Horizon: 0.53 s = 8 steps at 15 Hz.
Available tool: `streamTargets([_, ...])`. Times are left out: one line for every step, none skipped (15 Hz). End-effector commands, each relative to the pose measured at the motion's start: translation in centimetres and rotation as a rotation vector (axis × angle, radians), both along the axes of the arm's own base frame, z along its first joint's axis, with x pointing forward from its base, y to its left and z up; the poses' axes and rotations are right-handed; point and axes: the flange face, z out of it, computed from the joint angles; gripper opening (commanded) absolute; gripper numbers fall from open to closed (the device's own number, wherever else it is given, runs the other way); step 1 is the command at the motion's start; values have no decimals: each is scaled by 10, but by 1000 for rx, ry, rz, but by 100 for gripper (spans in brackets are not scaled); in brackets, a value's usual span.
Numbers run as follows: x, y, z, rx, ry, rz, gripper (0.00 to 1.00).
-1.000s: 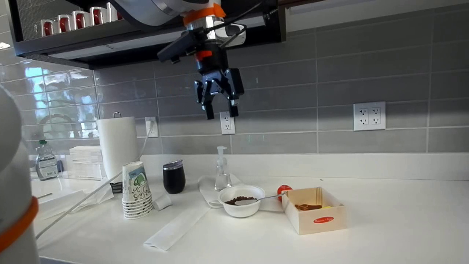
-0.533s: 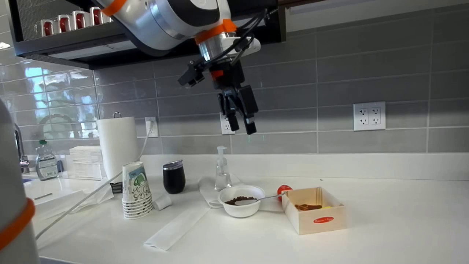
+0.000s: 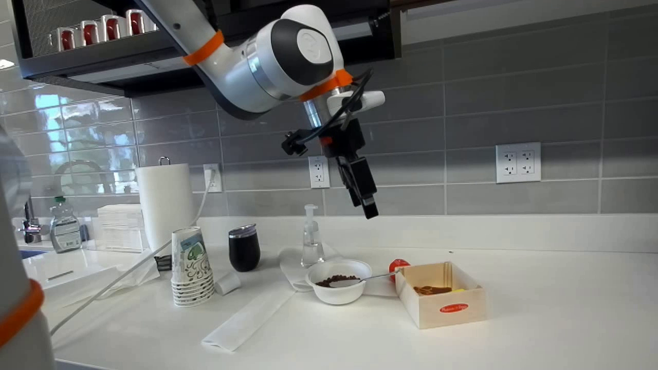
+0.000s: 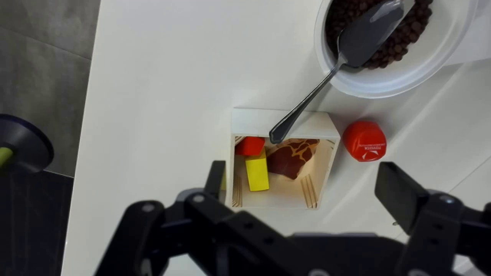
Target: Use the cake slicer to stir in the bowl
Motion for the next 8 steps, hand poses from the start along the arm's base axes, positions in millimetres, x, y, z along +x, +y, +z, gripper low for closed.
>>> streamTargets([32, -4, -20, -3, 1, -74, 100])
streamTargets([37, -4, -28, -3, 5, -87, 100])
streamTargets([42, -4, -33, -4, 10, -97, 100])
streamTargets([46, -4, -40, -3, 12, -108, 100])
streamTargets([50, -5, -46, -1, 16, -119, 100])
streamTargets([52, -6, -54, 1, 20, -130, 100])
streamTargets([55, -7, -61, 6, 24, -139, 100])
streamTargets([57, -8, -67, 10, 27, -150, 100])
